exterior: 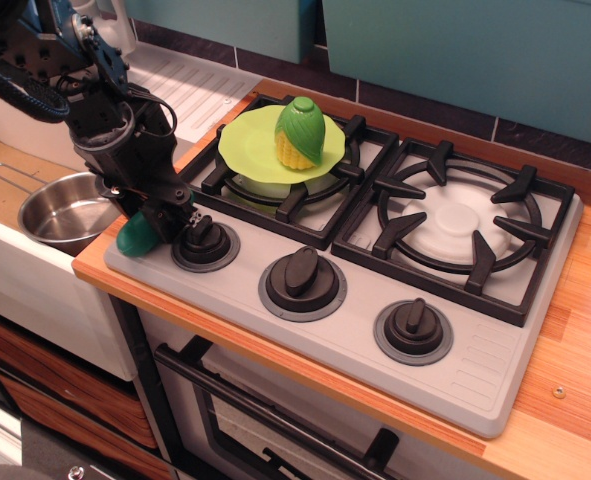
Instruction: Put corncob on plate and cucumber in pot or pan in sink
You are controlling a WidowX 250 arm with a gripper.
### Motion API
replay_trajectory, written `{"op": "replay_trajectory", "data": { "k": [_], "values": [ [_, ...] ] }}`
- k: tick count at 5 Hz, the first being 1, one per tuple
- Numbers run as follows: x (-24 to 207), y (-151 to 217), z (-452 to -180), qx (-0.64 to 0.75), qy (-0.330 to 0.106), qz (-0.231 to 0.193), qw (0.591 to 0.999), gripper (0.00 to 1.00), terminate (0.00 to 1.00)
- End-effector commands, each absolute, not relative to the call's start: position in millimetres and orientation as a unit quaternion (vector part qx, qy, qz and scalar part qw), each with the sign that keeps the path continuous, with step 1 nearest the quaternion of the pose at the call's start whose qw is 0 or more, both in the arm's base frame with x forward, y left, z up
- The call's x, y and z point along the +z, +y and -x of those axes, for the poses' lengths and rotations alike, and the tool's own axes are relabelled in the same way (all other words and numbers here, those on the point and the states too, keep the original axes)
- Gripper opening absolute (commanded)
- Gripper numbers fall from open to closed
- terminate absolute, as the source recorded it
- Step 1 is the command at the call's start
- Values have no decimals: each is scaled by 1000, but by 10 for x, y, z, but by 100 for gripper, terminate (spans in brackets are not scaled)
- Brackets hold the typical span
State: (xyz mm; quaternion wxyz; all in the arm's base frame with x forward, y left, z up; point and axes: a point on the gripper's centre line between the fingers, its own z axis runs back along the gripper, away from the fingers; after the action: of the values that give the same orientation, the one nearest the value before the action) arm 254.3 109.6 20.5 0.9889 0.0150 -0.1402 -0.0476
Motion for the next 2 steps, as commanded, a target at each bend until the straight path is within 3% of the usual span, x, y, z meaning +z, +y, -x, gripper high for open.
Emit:
{"op": "replay_trajectory", "data": {
  "k": [1,2],
  "values": [
    [603,1104,-2589,-57,-138,-21,989,0,0],
    [807,1125,-2563,-63,-128,-28,989,0,0]
  ]
}}
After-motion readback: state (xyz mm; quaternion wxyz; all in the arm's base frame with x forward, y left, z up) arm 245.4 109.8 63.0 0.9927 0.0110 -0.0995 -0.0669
